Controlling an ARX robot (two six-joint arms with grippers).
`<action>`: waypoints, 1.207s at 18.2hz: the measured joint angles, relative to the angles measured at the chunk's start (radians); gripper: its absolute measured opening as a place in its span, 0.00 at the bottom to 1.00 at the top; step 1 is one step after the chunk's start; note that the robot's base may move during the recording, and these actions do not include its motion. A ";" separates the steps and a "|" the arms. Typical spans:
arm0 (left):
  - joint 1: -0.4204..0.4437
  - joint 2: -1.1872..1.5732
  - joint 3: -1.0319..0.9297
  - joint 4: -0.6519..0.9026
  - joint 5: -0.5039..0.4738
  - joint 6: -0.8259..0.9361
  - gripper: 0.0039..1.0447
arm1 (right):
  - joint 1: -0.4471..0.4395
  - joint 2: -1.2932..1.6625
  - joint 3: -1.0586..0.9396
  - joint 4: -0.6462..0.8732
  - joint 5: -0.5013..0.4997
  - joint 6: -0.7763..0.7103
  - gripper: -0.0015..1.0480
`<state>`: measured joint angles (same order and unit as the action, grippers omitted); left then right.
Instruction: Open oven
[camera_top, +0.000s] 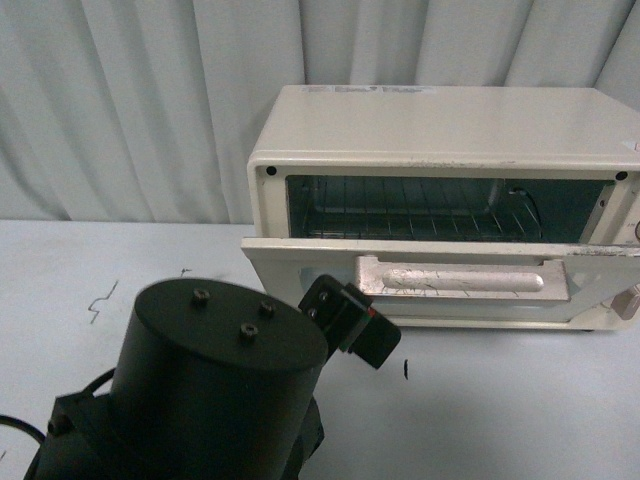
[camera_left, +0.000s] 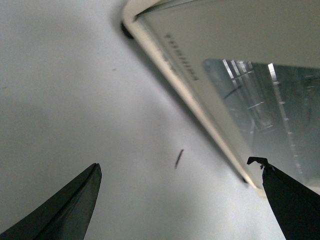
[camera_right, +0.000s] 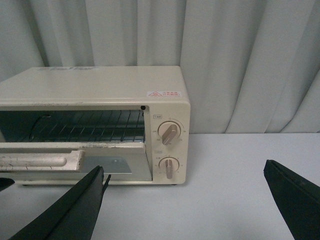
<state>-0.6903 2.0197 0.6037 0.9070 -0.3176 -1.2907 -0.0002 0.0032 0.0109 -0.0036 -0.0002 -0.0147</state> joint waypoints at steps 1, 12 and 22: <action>0.000 -0.019 -0.002 -0.002 0.005 0.014 0.94 | 0.000 0.000 0.000 0.000 0.000 0.000 0.94; 0.042 -0.505 -0.272 -0.242 0.201 0.218 0.94 | 0.000 0.000 0.000 0.000 0.000 0.000 0.94; 0.018 -1.070 -0.269 -0.457 -0.067 0.623 0.86 | 0.000 0.000 0.000 0.000 0.000 0.000 0.94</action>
<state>-0.6720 0.9497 0.3347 0.4503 -0.3843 -0.6678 -0.0002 0.0032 0.0109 -0.0040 -0.0006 -0.0147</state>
